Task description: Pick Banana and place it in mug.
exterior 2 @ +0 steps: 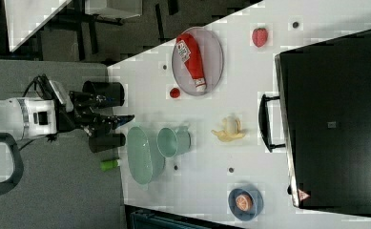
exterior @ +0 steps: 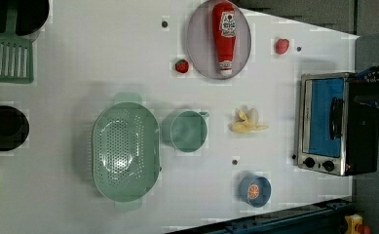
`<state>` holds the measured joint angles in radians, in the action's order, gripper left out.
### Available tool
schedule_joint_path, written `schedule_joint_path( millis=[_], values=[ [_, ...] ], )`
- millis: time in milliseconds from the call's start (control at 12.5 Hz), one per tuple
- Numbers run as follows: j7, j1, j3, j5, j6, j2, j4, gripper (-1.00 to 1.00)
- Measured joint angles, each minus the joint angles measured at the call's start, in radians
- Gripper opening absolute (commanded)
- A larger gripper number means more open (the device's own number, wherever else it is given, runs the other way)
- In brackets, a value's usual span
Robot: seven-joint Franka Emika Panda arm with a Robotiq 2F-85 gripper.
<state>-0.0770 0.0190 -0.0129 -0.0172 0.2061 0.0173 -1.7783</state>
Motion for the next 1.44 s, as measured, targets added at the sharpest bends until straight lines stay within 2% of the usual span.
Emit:
schedule_joint_path(
  millis=[80,240,400,560,720,880,1280,1440],
  values=[
    [0.000,0.034,-0.033,-0.020,-0.045,0.066,-0.089,0.48],
    [0.000,0.057,-0.052,-0.021,-0.098,0.215,-0.208,0.95],
    [0.000,0.053,-0.053,-0.010,-0.144,0.307,-0.220,1.00],
    [0.000,0.053,-0.049,-0.002,-0.110,0.330,-0.215,1.00],
    [0.000,0.061,-0.047,-0.016,-0.065,0.300,-0.249,1.00],
    [0.005,0.066,-0.047,0.004,0.072,0.251,-0.351,1.00],
    [0.177,0.071,-0.003,-0.013,0.445,-0.055,-0.581,1.00],
    [0.255,0.076,0.000,-0.013,0.492,-0.120,-0.665,1.00]
  ],
)
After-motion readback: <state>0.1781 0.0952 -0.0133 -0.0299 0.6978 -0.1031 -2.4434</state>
